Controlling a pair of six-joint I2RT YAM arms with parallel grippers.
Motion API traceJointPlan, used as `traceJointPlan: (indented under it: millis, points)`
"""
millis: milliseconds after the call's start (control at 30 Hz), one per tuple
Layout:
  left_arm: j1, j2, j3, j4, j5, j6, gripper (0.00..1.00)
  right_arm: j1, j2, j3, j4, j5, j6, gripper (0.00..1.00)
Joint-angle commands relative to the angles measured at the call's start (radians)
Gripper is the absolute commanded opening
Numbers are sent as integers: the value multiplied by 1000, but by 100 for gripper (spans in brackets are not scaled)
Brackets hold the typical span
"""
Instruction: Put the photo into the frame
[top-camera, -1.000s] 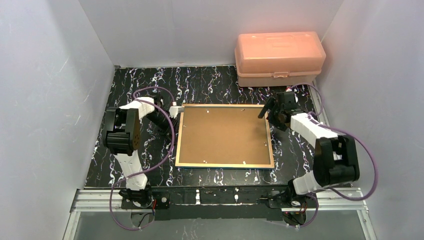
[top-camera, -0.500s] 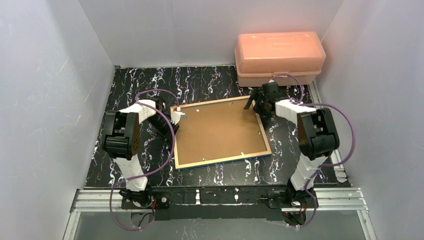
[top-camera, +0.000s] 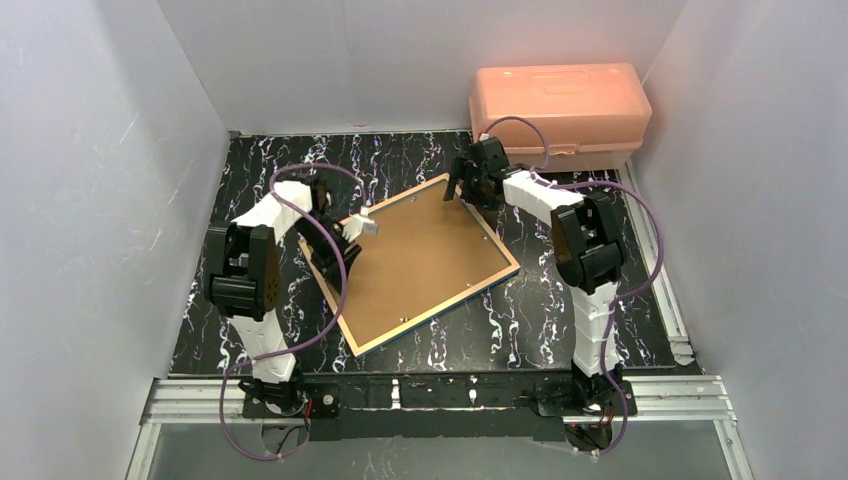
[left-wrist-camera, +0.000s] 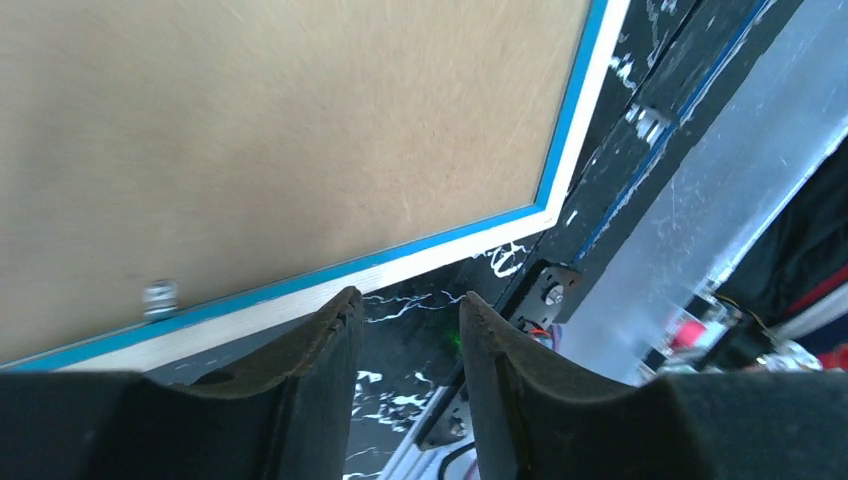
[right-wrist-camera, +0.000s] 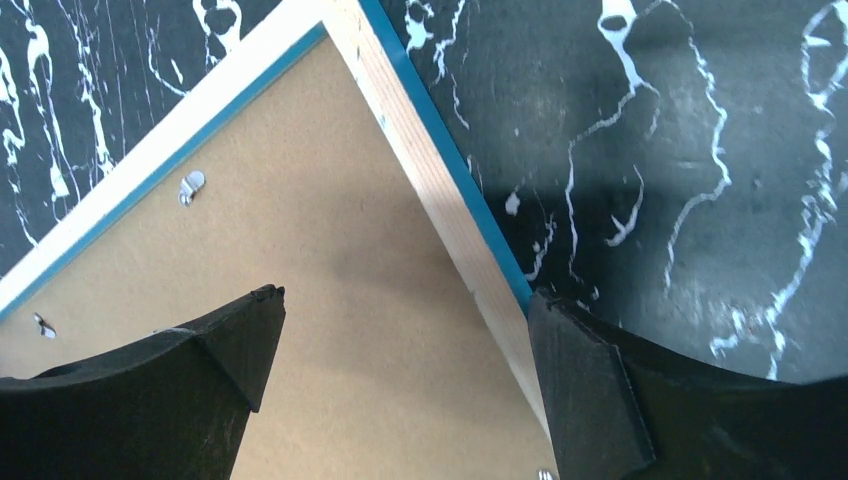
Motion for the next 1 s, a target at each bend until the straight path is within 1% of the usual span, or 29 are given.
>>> traceJointPlan:
  millis: [0,67,100,167,300,367,433,500,600,667,767,867,967]
  points:
    - [40,-3,238,-225,85,122,41,3,-162,-8,-111,83,-47,99]
    - [71,42,355,-250,89,115,42,-3,-239,-75,-125,95,-38,99]
    - [90,69,409,-233,79,86,42,-6,-296,-132,-138,94,-29,99]
    - [132,135,511,-150,34,-9,39,-12,-384,-234,-144,75,-4,99]
    - [230,280,680,10,-53,-208,32,-14,-565,-491,-114,-78,87,99]
    - [254,329,719,74,-93,-270,31,-10,-642,-620,-86,-158,138,99]
    - [260,363,723,134,-152,-306,28,-9,-705,-716,-87,-221,169,99]
    - [262,378,707,176,-171,-323,26,-2,-756,-791,-98,-273,194,99]
    - [262,393,685,188,-140,-338,24,9,-821,-883,-96,-331,226,99]
    - [262,400,665,188,-107,-344,23,9,-839,-934,-51,-362,248,99]
    - [262,413,642,188,-88,-347,23,9,-810,-975,89,-395,306,99]
    - [261,413,616,162,-41,-322,22,9,-723,-959,189,-426,337,99]
    - [260,398,575,121,15,-283,22,-1,-660,-917,226,-425,338,99]
